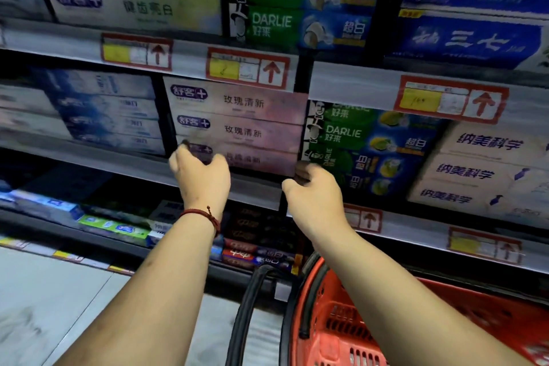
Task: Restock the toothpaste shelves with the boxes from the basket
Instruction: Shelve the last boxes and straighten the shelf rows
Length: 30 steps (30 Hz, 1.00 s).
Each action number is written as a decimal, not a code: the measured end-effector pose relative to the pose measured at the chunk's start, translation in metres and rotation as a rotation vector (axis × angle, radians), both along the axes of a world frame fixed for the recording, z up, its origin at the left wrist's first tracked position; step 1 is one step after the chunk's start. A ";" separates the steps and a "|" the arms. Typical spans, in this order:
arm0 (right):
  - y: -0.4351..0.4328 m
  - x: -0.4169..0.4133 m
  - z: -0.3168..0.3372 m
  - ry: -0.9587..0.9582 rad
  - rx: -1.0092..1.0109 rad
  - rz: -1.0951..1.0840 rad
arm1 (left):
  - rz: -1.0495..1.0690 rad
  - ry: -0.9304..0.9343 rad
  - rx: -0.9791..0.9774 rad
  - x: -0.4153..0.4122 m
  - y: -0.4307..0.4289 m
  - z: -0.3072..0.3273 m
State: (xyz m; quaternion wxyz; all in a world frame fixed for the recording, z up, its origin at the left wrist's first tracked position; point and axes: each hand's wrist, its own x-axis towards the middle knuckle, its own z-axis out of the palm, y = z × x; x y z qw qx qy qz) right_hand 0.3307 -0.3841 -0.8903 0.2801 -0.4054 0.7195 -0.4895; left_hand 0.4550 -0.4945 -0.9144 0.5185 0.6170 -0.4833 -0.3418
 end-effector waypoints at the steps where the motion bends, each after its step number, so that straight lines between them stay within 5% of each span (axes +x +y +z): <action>1: -0.004 0.002 -0.002 -0.001 0.003 -0.014 | 0.008 0.007 0.018 0.005 -0.004 -0.003; 16: -0.020 0.014 -0.008 -0.029 -0.035 -0.148 | -0.138 0.241 0.045 0.033 -0.041 -0.005; 30: -0.029 0.014 -0.014 -0.081 -0.060 -0.164 | -0.058 0.295 0.057 0.028 -0.066 -0.012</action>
